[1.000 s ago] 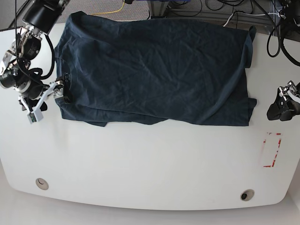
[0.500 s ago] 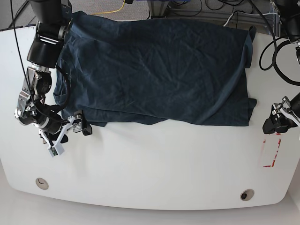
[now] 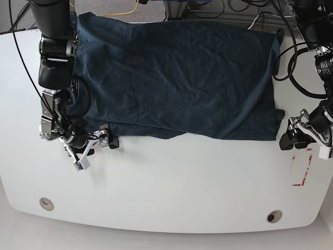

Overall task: Layout the t-shirt on the table in an organized manner, then fold the t-shirt properly
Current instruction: 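Release the shirt and move both grippers to its hem corners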

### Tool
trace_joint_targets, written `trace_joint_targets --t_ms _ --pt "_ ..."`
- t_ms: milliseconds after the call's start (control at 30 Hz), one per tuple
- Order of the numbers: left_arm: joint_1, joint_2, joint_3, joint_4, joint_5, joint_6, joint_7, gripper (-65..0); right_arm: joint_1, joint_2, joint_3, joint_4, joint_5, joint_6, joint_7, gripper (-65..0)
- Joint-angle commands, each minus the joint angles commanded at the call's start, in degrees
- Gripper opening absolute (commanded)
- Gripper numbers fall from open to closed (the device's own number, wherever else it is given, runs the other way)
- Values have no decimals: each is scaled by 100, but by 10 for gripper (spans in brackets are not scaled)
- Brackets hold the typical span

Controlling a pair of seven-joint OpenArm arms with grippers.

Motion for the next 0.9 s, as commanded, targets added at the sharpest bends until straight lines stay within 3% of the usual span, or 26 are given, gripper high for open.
trace_joint_targets --t_ms 167,367,633,900 --pt "26 0 0 0 0 0 0 -282 -18 0 -132 -281 9 0 325 0" --pt "26 0 0 0 0 0 0 -282 -229 0 -149 -273 9 0 369 0" --pt "26 0 0 -26 0 0 0 -282 -721 0 -149 176 26 0 308 0" --pt "26 0 167 -35 9 0 -9 -282 -1081 -26 -149 897 44 0 -70 0"
